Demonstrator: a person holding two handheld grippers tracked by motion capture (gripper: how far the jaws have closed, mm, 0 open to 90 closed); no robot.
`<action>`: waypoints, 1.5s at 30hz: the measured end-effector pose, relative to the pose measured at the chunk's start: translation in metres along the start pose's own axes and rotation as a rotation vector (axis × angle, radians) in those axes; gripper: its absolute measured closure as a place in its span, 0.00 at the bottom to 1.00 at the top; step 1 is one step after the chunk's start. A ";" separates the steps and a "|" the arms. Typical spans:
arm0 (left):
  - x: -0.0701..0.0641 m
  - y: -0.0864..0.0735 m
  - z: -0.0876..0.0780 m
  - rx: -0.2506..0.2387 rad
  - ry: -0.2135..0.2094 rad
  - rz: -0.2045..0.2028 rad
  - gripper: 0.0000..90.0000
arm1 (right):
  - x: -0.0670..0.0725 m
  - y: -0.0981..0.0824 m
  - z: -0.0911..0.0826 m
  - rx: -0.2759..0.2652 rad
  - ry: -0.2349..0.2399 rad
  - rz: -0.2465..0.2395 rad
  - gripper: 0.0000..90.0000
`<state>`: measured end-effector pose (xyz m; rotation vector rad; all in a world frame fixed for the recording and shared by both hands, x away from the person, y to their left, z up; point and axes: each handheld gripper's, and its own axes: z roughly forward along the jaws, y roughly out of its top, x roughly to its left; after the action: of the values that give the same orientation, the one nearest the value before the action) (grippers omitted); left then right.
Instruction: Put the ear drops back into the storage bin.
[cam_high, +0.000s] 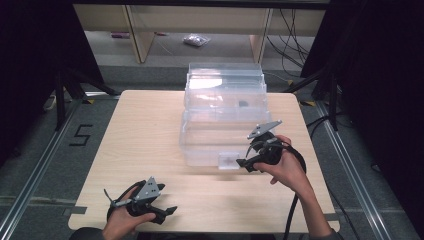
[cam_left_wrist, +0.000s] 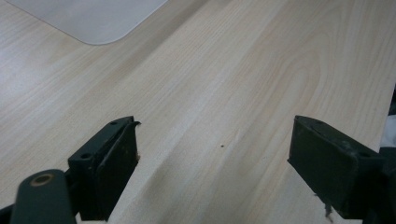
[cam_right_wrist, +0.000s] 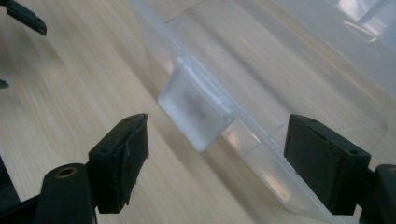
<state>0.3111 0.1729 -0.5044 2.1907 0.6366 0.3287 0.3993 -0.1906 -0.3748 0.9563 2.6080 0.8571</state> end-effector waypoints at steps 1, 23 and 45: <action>0.000 0.000 0.000 0.002 -0.002 0.000 0.17 | 0.001 0.000 0.001 0.005 -0.003 0.000 0.25; -0.001 0.001 -0.001 0.001 -0.004 0.006 0.17 | 0.016 -0.021 0.003 -0.030 0.031 -0.051 0.24; -0.001 0.001 -0.001 0.000 -0.006 0.002 0.17 | 0.019 -0.038 0.016 -0.013 0.035 -0.060 0.24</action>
<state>0.3099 0.1726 -0.5032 2.1913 0.6315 0.3236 0.3716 -0.1942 -0.4110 0.8630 2.6422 0.8821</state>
